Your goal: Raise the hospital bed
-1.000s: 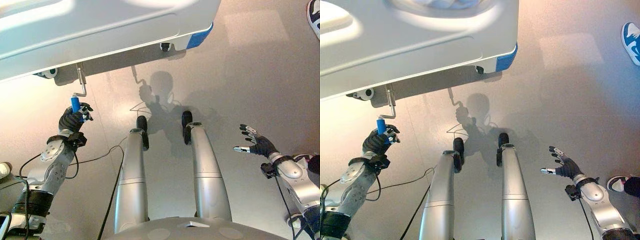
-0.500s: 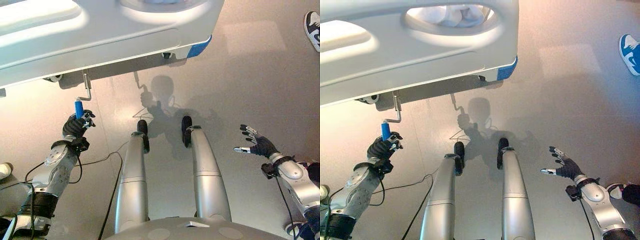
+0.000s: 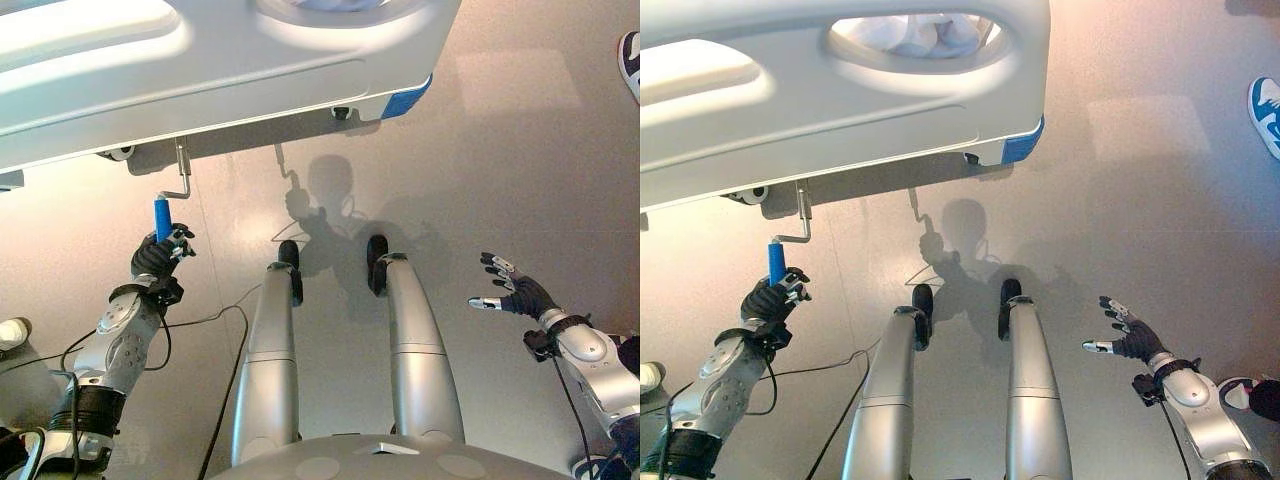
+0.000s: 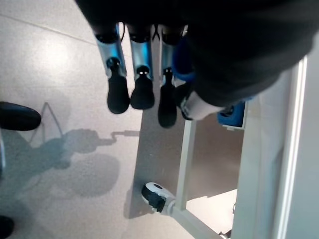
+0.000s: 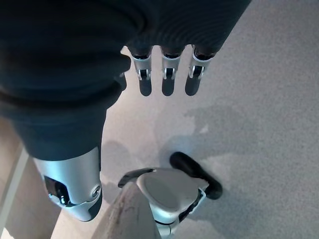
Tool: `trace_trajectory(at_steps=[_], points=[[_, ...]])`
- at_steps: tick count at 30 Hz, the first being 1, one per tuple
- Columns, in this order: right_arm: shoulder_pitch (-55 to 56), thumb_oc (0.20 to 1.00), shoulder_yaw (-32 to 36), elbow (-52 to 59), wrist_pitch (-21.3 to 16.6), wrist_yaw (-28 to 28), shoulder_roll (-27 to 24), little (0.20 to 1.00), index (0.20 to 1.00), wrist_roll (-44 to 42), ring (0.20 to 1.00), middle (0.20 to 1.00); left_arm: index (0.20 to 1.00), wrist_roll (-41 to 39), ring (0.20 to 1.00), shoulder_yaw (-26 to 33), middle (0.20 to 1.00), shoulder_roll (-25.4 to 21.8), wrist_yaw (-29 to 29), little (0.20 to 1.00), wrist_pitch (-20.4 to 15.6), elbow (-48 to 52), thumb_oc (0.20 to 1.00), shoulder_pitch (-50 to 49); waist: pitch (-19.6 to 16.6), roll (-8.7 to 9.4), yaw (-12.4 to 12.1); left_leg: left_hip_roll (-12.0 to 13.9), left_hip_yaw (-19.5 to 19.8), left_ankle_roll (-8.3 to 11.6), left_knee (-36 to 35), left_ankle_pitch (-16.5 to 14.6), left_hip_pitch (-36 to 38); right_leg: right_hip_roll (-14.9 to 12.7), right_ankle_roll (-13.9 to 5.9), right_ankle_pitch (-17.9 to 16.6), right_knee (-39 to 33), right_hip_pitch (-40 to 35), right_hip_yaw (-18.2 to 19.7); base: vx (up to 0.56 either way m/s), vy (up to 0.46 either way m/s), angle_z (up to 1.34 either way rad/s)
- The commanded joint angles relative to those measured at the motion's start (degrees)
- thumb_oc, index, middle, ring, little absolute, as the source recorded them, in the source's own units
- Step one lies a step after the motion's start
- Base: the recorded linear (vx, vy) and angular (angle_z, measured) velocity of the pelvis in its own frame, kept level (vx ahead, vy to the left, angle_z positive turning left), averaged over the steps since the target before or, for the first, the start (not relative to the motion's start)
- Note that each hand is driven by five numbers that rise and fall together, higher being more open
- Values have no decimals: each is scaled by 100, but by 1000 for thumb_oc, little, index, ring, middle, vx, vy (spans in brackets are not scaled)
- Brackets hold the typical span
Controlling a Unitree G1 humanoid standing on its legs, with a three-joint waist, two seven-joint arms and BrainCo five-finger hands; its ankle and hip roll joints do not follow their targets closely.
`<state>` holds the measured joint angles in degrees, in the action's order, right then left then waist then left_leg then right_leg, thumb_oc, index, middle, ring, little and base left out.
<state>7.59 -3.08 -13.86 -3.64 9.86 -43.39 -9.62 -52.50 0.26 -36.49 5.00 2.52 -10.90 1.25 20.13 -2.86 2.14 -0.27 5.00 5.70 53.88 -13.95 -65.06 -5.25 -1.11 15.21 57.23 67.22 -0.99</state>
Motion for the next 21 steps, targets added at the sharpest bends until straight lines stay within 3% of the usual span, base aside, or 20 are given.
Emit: trace_trajectory(at_steps=[1,21], points=[[353,1000,75,29,-66,-17,-21,1000,1000,85,1000,1000,200,427,200,1150,200,-631,-44,200,-848,246,200,-1470,-404,-89,-230,-446,-380,-438,-543,1454,-698,43,-534,-949,-506,141,-284,0,0,0],[346,1000,22,94,5,55,-46,1000,1000,79,1000,1000,200,62,200,1177,200,-1293,-261,200,-704,226,200,-1389,-394,-133,-206,-446,-422,-401,-607,1504,-708,35,-573,-1091,-649,169,-139,4,15,-1]])
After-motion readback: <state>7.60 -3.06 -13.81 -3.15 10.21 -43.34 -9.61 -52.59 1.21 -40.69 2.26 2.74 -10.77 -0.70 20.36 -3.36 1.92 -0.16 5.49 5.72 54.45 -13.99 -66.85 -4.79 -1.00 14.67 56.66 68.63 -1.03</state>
